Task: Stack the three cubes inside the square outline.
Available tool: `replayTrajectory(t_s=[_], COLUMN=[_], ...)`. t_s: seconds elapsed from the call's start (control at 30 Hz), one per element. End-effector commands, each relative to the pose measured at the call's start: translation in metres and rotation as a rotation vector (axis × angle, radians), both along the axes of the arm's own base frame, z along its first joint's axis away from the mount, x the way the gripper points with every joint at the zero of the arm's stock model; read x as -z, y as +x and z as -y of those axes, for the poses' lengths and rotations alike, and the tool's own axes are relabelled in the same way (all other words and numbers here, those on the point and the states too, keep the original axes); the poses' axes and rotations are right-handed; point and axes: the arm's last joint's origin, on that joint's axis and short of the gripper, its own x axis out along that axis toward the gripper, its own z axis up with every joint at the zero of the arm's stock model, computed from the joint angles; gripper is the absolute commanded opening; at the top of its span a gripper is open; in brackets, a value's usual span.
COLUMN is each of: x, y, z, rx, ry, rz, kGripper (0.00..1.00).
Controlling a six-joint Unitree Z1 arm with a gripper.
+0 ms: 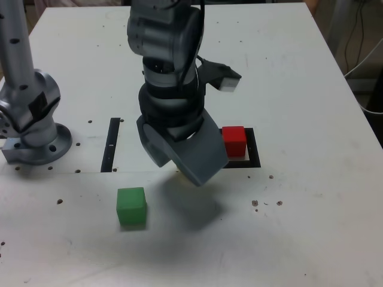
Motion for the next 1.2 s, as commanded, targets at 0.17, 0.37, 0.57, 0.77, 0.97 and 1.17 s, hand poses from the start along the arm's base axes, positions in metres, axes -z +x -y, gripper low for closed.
replayTrajectory(t_s=[0.17,0.37,0.57,0.77,0.97,1.17], x=[-0.02,-0.04,-0.037,-0.011,0.004,0.009], y=[-0.015,-0.023,-0.024,-0.018,-0.012,-0.007], z=[-0.012,-0.018,-0.023,-0.022,-0.023,-0.027], rx=[-0.035,-0.043,-0.056,-0.076,-0.118,-0.23], ry=[0.061,0.074,0.098,0.127,0.125,0.108], rz=[0.03,0.049,0.022,-0.034,-0.056,-0.072], kGripper=[0.94,0.94,0.94,0.92,0.91,0.91])
